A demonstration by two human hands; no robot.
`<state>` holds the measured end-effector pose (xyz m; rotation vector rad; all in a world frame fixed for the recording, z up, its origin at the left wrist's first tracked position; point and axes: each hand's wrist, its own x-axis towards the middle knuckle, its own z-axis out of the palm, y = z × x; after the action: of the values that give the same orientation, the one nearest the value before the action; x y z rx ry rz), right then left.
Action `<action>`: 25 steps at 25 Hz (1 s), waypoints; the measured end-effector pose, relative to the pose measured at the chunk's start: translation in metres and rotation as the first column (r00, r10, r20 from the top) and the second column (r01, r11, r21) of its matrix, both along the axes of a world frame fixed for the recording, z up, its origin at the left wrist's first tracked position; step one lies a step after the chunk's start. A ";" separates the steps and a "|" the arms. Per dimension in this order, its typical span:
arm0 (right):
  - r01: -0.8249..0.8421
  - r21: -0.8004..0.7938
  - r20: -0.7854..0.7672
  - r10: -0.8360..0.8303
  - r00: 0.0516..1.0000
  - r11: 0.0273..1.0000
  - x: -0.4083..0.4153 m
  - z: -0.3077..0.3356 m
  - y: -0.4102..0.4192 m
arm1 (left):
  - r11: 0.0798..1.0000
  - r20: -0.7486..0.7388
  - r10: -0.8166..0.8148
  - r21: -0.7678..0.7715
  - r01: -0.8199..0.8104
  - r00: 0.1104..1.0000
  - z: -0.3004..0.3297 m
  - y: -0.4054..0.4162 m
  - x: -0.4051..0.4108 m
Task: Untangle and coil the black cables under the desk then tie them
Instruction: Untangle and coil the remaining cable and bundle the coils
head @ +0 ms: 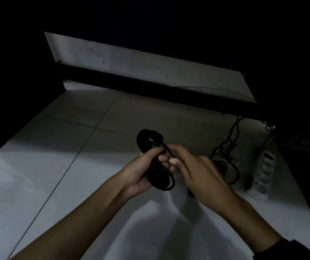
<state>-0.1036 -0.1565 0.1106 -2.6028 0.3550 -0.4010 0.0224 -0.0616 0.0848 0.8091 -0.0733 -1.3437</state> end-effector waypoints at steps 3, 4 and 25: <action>0.071 0.082 0.045 -0.074 0.996 0.994 0.000 0.002 -0.004 | 0.998 0.028 -0.023 -0.059 0.024 0.999 0.003 0.002 0.002; 0.061 0.078 0.035 -0.064 0.997 0.995 0.001 0.002 -0.003 | 0.999 0.055 -0.002 -0.053 0.005 0.998 0.002 0.002 0.001; 0.094 0.248 -0.076 -0.077 0.994 0.964 -0.020 -0.032 -0.036 | 0.955 0.254 0.296 -0.079 -0.286 0.921 0.016 0.002 0.046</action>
<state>-0.1232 -0.1926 0.0789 -2.3621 0.5079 -0.2796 0.0687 -0.0597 0.1011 0.9226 -0.1816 -0.9458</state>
